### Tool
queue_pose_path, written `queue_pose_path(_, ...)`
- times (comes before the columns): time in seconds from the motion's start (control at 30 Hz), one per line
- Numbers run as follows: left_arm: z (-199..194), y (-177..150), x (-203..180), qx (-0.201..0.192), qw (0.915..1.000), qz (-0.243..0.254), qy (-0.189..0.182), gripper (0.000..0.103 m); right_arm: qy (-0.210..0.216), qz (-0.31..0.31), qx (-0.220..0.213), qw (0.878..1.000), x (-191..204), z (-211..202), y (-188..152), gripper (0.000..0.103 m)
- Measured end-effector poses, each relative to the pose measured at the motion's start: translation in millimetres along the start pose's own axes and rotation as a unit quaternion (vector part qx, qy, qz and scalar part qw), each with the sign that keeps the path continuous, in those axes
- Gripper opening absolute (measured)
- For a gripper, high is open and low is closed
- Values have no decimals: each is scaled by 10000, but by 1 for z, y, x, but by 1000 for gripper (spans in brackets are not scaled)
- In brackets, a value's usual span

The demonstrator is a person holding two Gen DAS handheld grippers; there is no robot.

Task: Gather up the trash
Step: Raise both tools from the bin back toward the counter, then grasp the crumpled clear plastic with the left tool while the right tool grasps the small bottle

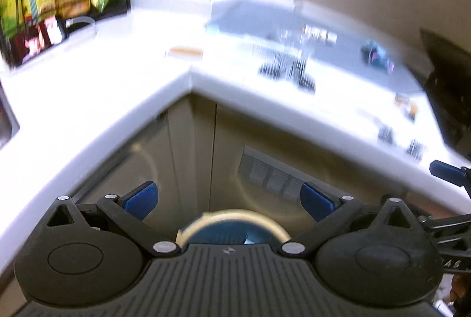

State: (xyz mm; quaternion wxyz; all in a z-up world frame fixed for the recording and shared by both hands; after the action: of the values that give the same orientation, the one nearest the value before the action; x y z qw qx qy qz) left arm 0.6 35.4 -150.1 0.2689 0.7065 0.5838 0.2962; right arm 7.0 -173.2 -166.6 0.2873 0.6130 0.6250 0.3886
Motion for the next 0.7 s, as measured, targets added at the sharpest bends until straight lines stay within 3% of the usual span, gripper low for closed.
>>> queue_pose_path(0.17,-4,53,-2,-387,9991,155,119,103,-91,474,-471,9977,-27,-3,50,103)
queue_pose_path(0.33,2,99,-11,-608,9978,245,35,103,-349,532,-912,9938,-46,5,94,103)
queue_pose_path(0.7,63,167,-24,-512,9977,442,-51,103,-575,1451,-813,9844,-85,80,148,103)
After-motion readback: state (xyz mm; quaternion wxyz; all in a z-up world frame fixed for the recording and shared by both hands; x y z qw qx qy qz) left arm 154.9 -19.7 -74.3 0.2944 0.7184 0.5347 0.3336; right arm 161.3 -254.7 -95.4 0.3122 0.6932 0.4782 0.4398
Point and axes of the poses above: each gripper's, at about its wrist camera, not at the fingertips, and z roughly the way its jaws point, x to its left, y to its top, the point moved 10 cm from there along z, roughly the way its jaws point, and after that the axes turned 13 degrees about z, right-handed, at the moved point
